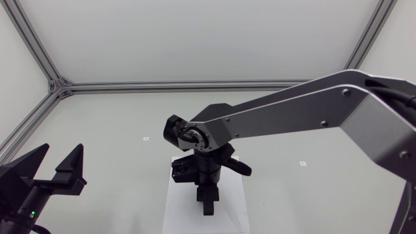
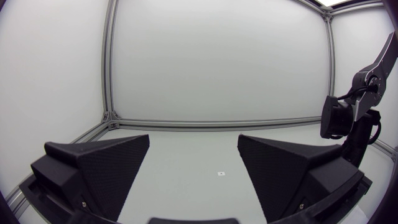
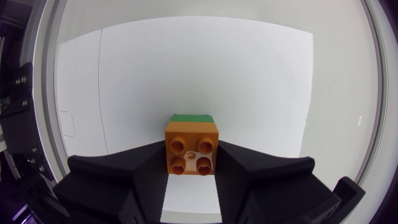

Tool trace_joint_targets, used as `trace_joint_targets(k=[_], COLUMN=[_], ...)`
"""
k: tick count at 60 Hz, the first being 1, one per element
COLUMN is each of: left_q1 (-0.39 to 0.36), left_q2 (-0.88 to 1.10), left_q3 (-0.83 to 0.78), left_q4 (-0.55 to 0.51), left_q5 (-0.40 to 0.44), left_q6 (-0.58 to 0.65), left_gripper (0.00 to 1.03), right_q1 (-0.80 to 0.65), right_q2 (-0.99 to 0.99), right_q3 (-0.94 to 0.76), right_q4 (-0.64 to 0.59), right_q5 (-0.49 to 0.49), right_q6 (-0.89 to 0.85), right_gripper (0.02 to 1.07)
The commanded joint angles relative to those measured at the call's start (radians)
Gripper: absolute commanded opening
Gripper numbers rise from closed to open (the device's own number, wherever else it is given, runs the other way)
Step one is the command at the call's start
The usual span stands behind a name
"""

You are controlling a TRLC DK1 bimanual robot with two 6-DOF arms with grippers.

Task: Pick up the orange 2x2 brick with the right arm and stack it on top of the green 2x2 brick in the center

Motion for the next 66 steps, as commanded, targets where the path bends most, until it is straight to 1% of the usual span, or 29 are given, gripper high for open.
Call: trace_joint_targets(k=[1, 38, 43, 53, 56, 60, 62, 64, 66], left_q1=[0.003, 0.003, 0.003, 0.003, 0.003, 0.003, 0.003, 0.003, 0.003], left_q2=[-0.008, -0.008, -0.008, -0.008, -0.008, -0.008, -0.008, -0.008, -0.008], left_q3=[-0.041, -0.041, -0.041, -0.041, -0.041, -0.041, -0.041, -0.041, -0.041], left_q4=[-0.015, -0.015, -0.015, -0.015, -0.015, -0.015, -0.015, -0.015, -0.013], left_q5=[0.004, 0.004, 0.004, 0.004, 0.004, 0.006, 0.004, 0.004, 0.004], left_q6=[0.013, 0.013, 0.013, 0.013, 0.013, 0.013, 0.013, 0.013, 0.013], left_gripper=[0.99, 0.99, 0.99, 0.99, 0.99, 0.99, 0.99, 0.99, 0.99], right_q1=[0.01, 0.005, 0.006, 0.005, 0.005, 0.002, 0.002, 0.002, 0.002], right_q2=[0.017, 0.009, 0.011, 0.009, 0.009, 0.009, 0.009, 0.009, 0.009], right_q3=[-0.019, -0.042, -0.042, -0.039, -0.039, -0.037, -0.036, -0.036, -0.036], right_q4=[-0.011, -0.006, -0.003, -0.002, 0.0, 0.0, 0.0, 0.001, 0.003], right_q5=[-0.003, -0.001, -0.001, -0.001, -0.001, -0.001, -0.001, -0.001, -0.001], right_q6=[-0.017, -0.017, -0.017, -0.017, -0.016, -0.016, -0.014, -0.014, -0.014], right_gripper=[0.38, 0.38, 0.39, 0.54, 0.62, 0.76, 0.91, 1.03, 1.03])
